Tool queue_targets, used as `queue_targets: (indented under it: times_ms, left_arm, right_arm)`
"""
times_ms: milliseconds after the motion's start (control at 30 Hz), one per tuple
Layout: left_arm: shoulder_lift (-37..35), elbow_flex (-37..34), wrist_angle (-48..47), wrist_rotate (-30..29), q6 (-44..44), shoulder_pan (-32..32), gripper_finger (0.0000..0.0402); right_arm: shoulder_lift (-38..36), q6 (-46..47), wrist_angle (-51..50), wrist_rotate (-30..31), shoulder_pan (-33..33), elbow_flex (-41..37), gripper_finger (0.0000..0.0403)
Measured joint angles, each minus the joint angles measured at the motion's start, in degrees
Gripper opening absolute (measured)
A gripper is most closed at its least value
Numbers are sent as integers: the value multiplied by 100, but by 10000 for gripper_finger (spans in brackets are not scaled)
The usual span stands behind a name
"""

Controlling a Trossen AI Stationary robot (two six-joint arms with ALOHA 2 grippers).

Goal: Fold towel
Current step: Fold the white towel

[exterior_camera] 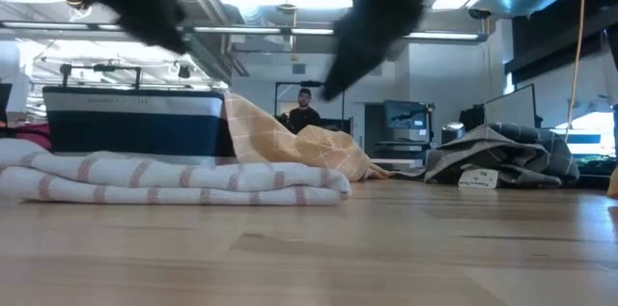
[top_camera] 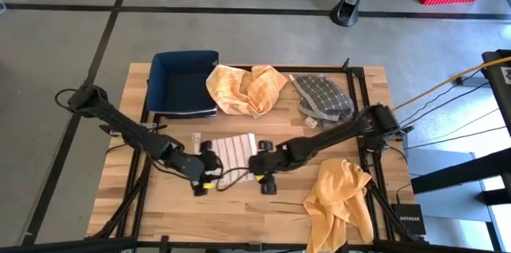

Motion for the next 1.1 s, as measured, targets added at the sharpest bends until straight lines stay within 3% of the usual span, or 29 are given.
queue_targets:
  times_ms: [200, 400, 533, 633, 767, 867, 967, 1100]
  left_arm:
    - [774, -7, 389, 111, 485, 748, 155]
    - [1480, -9, -281, 355, 477, 1419, 155]
    - [1699, 24, -849, 323, -610, 1537, 155]
    - [1676, 32, -1403, 256, -2026, 1444, 155]
    - [1525, 20, -2473, 318, -4452, 1111, 155]
    - [1375, 5, -3084, 466, -5605, 712, 155]
    - [1152, 67, -3276, 633, -5923, 398, 155]
    - [820, 595, -2983, 463, -5173, 114, 155]
  right_arm:
    - [-712, 466, 409, 943, 317, -946, 214]
    - [-938, 933, 1806, 1123, 420, -2135, 214]
    - [-922, 849, 3136, 1189, 449, -2472, 214]
    - [-891, 498, 3719, 1591, 490, -2657, 214]
    - [-845, 250, 3847, 1796, 482, -2731, 214]
    - [-847, -168, 3855, 1808, 479, -2722, 214]
    - [-847, -548, 3861, 1853, 438, -2651, 214]
    - [-850, -858, 3874, 1753, 355, -2554, 214]
